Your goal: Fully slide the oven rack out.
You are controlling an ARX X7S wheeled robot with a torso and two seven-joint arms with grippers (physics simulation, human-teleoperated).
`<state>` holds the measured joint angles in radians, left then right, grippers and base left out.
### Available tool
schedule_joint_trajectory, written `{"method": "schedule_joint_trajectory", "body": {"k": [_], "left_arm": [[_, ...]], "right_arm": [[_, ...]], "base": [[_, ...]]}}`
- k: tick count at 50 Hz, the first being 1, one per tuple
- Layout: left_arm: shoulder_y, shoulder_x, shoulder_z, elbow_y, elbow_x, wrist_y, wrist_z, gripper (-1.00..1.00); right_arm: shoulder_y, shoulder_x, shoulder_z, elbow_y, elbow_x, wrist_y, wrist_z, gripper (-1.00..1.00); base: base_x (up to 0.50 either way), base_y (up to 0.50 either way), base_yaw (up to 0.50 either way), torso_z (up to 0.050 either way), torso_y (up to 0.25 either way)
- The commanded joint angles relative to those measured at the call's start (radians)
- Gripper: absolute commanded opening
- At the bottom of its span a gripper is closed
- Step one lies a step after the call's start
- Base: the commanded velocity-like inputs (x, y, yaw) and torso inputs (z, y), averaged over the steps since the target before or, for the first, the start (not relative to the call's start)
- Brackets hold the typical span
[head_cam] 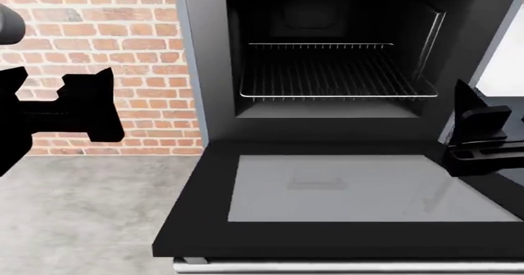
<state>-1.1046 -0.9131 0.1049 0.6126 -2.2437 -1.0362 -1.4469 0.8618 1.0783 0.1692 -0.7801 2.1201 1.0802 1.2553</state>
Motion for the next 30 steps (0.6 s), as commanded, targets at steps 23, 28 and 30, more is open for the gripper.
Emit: {"method": "schedule_joint_trajectory", "body": {"k": [23, 28, 30], "left_arm": [[0.036, -0.021, 0.003, 0.011, 0.02, 0.044, 0.038, 1.0], [0.031, -0.024, 0.016, 0.011, 0.027, 0.041, 0.034, 1.0], [0.025, -0.024, 0.024, 0.012, 0.025, 0.041, 0.032, 1.0]], "right_arm": [[0.028, 0.0, -0.044, -0.001, -0.004, -0.012, -0.008, 1.0], [-0.005, -0.003, -0.014, -0.004, -0.015, -0.01, -0.019, 1.0], [-0.014, -0.007, -0.008, -0.006, -0.021, -0.009, -0.023, 1.0]], "base": [[0.01, -0.5, 0.0, 0.0, 0.0], [0.37, -0.36, 0.0, 0.0, 0.0], [0.47, -0.16, 0.0, 0.0, 0.0]]}}
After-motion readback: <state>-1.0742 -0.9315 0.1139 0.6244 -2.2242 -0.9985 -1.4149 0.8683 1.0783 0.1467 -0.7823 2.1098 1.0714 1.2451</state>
